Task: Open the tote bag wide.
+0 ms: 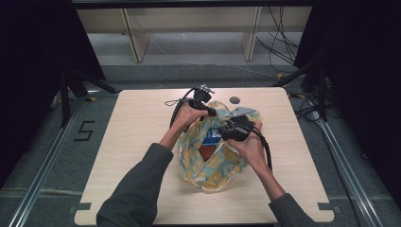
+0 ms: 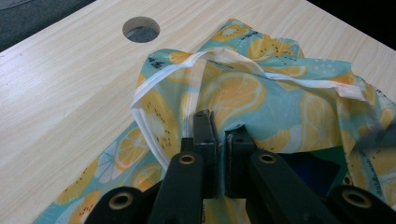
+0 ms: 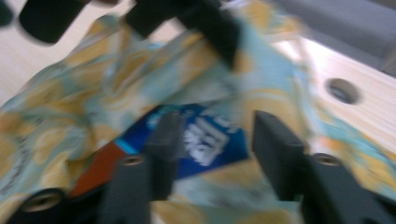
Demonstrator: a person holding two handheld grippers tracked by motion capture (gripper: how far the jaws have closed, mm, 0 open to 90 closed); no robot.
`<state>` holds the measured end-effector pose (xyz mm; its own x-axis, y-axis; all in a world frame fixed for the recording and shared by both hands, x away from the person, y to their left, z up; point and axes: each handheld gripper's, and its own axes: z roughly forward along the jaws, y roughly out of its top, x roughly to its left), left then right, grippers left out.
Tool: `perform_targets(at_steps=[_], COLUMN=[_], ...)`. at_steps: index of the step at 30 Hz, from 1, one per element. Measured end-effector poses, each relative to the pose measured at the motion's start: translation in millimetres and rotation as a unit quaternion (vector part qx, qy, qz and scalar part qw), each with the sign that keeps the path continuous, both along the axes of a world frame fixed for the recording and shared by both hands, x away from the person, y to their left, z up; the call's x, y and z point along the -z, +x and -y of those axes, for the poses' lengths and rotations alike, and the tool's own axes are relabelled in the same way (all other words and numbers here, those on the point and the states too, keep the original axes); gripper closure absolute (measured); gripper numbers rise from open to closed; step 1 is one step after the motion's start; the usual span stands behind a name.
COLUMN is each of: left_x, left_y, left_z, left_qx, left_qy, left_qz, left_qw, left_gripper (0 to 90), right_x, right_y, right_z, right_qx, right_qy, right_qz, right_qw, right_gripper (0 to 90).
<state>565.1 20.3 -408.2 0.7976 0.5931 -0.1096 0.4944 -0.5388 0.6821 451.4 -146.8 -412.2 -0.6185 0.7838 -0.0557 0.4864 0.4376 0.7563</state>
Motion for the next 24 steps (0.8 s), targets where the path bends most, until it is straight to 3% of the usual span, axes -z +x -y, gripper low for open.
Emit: perform_targets(at_steps=[1,3,4,5,6,7,8,10,12,14,15,16,17,18,21,23,24], left_x=[0.2,0.7,0.7,0.7,1.0,1.4,1.9,2.6,3.6,4.7,4.8,4.7,4.9,4.5,2.9,2.5,2.2], left_y=[0.2,-0.3,-0.1,0.4,1.1,1.7,2.5,4.2,5.3,5.9,6.2,5.5,5.2,4.5,4.3,3.8,3.7], left_z=[0.2,1.4,1.5,1.1,0.4,-0.1,-0.2,-0.7,-2.1,-2.2,-2.3,-1.7,-1.1,-0.5,-0.3,-0.2,-0.3], left_qx=[0.0,-0.003,-0.003,-0.003,-0.003,-0.005,-0.003,-0.004,-0.01,-0.013,-0.01,-0.011,-0.005,-0.005,-0.005,-0.002,-0.001], left_qy=[-0.002,-0.001,-0.001,-0.003,-0.005,-0.009,-0.011,-0.005,-0.016,-0.019,-0.017,-0.016,-0.016,-0.012,-0.014,-0.012,-0.012], left_qz=[-0.001,-0.003,-0.003,-0.002,-0.003,-0.005,-0.008,-0.003,-0.008,-0.01,-0.01,-0.007,-0.008,-0.006,-0.005,-0.005,-0.005], left_qw=[1.0,1.0,1.0,1.0,1.0,0.9999,0.9999,1.0,0.9998,0.9997,0.9998,0.9998,0.9998,0.9999,0.9999,0.9999,0.9999], left_gripper=[85.6,85.9,86.1,86.3,86.5,86.7,86.9,87.0,86.9,86.8,86.8,86.8,86.7,86.7,86.4,86.3,86.2], right_x=[2.2,12.0,15.2,15.6,18.8,18.4,19.3,17.3,15.1,16.9,16.9,16.3,14.7,11.1,1.7,-2.1,-2.3], right_y=[1.6,5.6,5.8,7.4,9.2,9.6,8.8,4.3,1.8,2.0,4.1,6.6,5.4,4.2,3.8,5.2,6.2], right_z=[-3.4,-10.7,-13.1,-10.5,-8.4,-3.1,2.5,16.0,35.1,54.9,65.5,75.3,81.4,86.7,89.1,84.4,80.5], right_qx=[-0.012,-0.055,-0.055,-0.067,-0.06,-0.056,-0.051,-0.028,-0.007,0.018,0.024,0.014,0.03,0.035,0.029,0.029,0.028], right_qy=[-0.003,-0.023,-0.027,-0.056,-0.083,-0.114,-0.129,-0.163,-0.18,-0.178,-0.181,-0.169,-0.133,-0.101,-0.036,0.013,0.024], right_qz=[-0.006,-0.027,-0.036,-0.05,-0.042,-0.056,-0.066,-0.066,-0.067,-0.085,-0.079,-0.068,-0.049,-0.043,-0.029,-0.033,-0.034], right_qw=[0.9999,0.9979,0.9975,0.9949,0.9939,0.9903,0.9881,0.984,0.9814,0.9802,0.9799,0.9833,0.9894,0.9934,0.9985,0.999,0.9988], right_gripper=[60.9,79.3,85.1,90.0,90.0,90.0,90.0,90.0,90.0,90.0,90.0,90.0,86.1,83.1,71.6,65.0,61.2])
